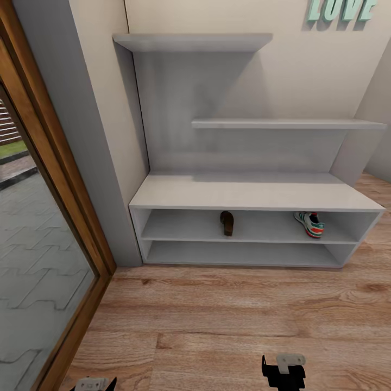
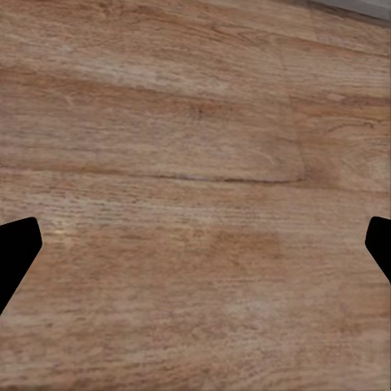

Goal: Pick up the two gym shoes and the two sandals from the corridor floor and place them onto the hallstand (shoe rack) in the corridor, making sure they are on the rack and not on the floor. Arrange them so the two gym shoes are next to each other and the two sandals are next to each other.

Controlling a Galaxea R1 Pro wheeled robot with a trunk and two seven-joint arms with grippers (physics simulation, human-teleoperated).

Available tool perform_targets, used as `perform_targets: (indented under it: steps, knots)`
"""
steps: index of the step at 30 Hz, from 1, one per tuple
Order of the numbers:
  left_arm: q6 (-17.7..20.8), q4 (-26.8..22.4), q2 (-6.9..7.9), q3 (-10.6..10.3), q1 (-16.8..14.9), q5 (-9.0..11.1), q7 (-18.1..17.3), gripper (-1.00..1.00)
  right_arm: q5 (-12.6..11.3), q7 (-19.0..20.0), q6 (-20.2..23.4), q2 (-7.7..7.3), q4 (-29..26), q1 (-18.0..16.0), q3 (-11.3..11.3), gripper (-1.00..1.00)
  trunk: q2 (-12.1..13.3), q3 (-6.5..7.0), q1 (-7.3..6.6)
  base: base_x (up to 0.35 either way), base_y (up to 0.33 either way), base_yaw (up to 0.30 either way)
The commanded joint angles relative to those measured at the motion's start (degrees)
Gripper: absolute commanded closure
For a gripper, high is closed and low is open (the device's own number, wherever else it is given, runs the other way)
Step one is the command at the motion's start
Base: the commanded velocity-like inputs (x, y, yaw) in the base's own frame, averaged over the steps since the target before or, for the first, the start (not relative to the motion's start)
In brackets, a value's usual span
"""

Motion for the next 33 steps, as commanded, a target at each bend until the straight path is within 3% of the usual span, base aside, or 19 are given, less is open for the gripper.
perform_targets:
  steps: [1, 20, 33]
  knots:
    - [0.02, 0.06, -0.01, 0.31, -0.03, 0.55, -0.60, -1.00, 0.62, -0.19, -0.15, 0.02, 0.05, -0.02, -0.47, -1.00, -0.02, -0.05, -0.01, 0.000, 0.000, 0.000]
    - [0.04, 0.08, -0.02, 1.51, -0.02, 0.61, -0.56, -1.00, 0.28, -0.49, 0.04, -0.32, -0.02, 0.02, -0.78, -1.00, -0.02, -0.05, -0.01, 0.000, 0.000, -0.001]
    - [0.02, 0.15, -0.09, 1.47, -0.01, 0.63, -0.59, -1.00, 0.14, -0.53, 0.05, -0.53, -0.03, 0.02, -0.90, -1.00, -0.02, -0.05, -0.01, 0.000, 0.000, -0.188]
